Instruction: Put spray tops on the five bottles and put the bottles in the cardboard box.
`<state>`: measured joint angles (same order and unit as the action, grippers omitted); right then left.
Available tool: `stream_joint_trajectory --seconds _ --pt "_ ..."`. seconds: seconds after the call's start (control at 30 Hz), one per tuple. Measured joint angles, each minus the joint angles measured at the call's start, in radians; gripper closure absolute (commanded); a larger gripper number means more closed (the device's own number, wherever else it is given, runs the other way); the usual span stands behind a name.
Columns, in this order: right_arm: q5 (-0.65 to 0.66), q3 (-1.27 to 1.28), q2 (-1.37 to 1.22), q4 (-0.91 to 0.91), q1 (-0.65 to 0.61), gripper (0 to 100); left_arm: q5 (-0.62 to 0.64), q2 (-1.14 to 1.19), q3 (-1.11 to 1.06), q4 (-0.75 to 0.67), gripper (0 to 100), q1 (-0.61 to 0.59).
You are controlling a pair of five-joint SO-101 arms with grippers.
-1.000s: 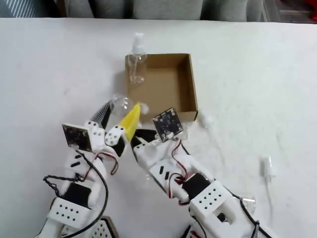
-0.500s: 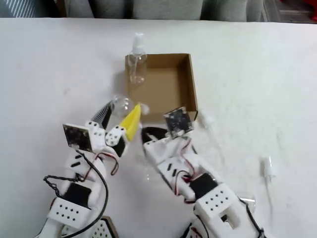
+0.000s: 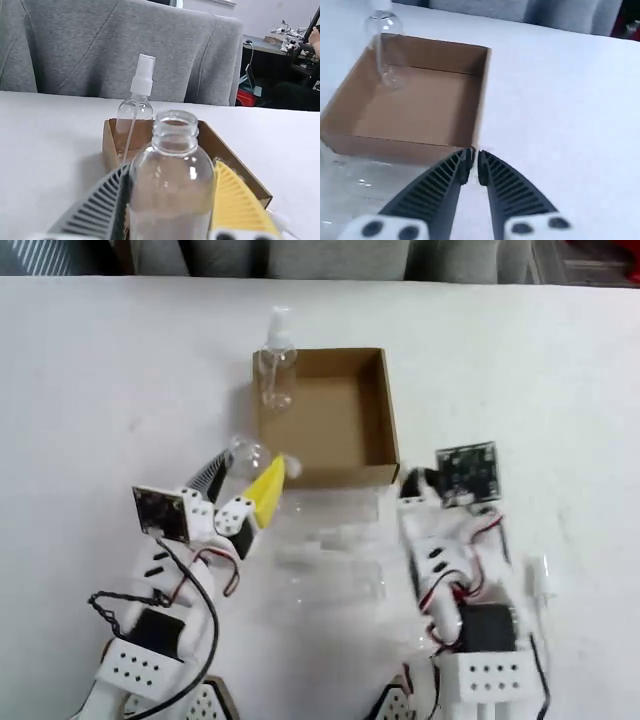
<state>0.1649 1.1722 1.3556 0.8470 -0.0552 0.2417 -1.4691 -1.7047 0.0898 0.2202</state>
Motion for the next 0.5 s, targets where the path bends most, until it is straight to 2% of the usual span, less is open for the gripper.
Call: stream_joint_trajectory --seconds 0.3,0.5 --pt "0.193 -0.316 -0.442 0.176 0.305 98.1 -0.003 0.000 0.000 0.069 98 0.000" --pt "0.462 -0.466 -0.692 0.310 0.486 98.1 -0.133 0.000 0.000 0.144 98 0.000"
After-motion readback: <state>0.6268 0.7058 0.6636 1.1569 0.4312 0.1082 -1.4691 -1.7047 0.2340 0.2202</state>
